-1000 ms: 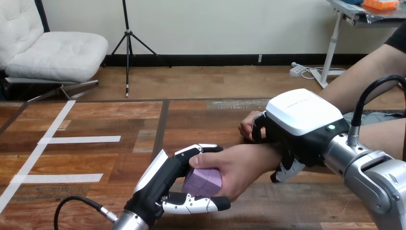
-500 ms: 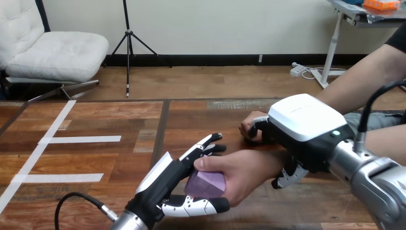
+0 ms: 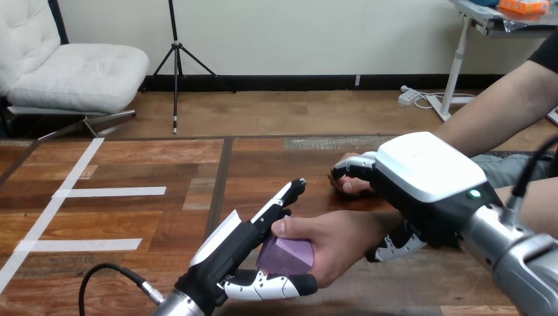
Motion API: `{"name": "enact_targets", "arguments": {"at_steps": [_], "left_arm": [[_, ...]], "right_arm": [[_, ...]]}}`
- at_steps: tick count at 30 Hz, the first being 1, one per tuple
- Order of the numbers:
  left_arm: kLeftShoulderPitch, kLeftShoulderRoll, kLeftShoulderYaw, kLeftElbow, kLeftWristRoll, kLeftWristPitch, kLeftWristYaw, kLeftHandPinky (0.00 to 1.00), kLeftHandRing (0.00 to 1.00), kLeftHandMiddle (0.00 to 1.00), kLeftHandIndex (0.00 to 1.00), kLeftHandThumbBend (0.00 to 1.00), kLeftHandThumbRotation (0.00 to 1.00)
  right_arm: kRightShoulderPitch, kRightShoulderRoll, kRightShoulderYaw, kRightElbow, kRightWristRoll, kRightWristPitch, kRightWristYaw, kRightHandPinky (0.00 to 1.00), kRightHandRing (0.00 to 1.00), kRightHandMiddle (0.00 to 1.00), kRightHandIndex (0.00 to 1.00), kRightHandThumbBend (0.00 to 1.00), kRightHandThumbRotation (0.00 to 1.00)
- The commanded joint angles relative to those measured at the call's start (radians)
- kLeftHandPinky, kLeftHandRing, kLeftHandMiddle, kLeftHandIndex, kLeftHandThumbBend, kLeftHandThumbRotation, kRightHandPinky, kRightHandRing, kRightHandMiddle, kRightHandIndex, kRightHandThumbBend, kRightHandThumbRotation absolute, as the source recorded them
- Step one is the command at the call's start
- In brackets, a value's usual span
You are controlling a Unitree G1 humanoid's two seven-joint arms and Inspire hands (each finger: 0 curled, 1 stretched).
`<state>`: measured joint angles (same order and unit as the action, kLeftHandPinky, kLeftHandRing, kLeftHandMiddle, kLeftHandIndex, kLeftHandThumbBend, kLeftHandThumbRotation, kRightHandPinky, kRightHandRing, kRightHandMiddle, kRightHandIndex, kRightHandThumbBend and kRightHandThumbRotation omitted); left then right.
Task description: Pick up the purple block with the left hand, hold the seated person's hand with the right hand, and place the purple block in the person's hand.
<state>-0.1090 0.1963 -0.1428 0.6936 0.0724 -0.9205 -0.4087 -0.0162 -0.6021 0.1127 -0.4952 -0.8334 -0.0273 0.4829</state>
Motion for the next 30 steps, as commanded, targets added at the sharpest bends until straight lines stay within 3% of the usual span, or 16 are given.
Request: {"name": "enact_targets", "arguments": {"at_steps": [1, 5, 14, 23, 30], "left_arm": [[-0.052, -0.009, 0.010, -0.013, -0.052, -0.033, -0.011, 0.94, 0.99, 1.00, 1.00, 0.97, 0.57], [-0.046, -0.014, 0.013, -0.013, -0.081, -0.035, -0.024, 0.93, 0.98, 1.00, 1.00, 0.97, 0.55], [-0.033, -0.047, 0.032, 0.003, -0.178, -0.074, -0.050, 0.90, 0.95, 0.97, 0.96, 0.96, 0.51], [-0.016, -0.121, 0.068, 0.031, -0.295, -0.146, -0.053, 0.81, 0.86, 0.89, 0.88, 0.95, 0.45], [0.008, -0.183, 0.096, 0.035, -0.350, -0.205, -0.041, 0.77, 0.83, 0.86, 0.85, 0.93, 0.44]], "right_arm": [[0.015, 0.037, -0.052, -0.058, 0.040, -0.003, -0.065, 0.72, 0.79, 0.80, 0.79, 0.79, 0.10], [0.045, 0.051, -0.061, -0.072, 0.066, -0.006, -0.092, 0.72, 0.80, 0.80, 0.79, 0.77, 0.10], [0.136, 0.107, -0.086, -0.068, 0.139, -0.089, -0.243, 0.69, 0.77, 0.78, 0.77, 0.73, 0.10], [0.210, 0.176, -0.095, -0.002, 0.206, -0.229, -0.443, 0.64, 0.73, 0.75, 0.74, 0.70, 0.14], [0.252, 0.258, -0.083, 0.088, 0.210, -0.367, -0.649, 0.61, 0.71, 0.73, 0.73, 0.63, 0.20]]}}
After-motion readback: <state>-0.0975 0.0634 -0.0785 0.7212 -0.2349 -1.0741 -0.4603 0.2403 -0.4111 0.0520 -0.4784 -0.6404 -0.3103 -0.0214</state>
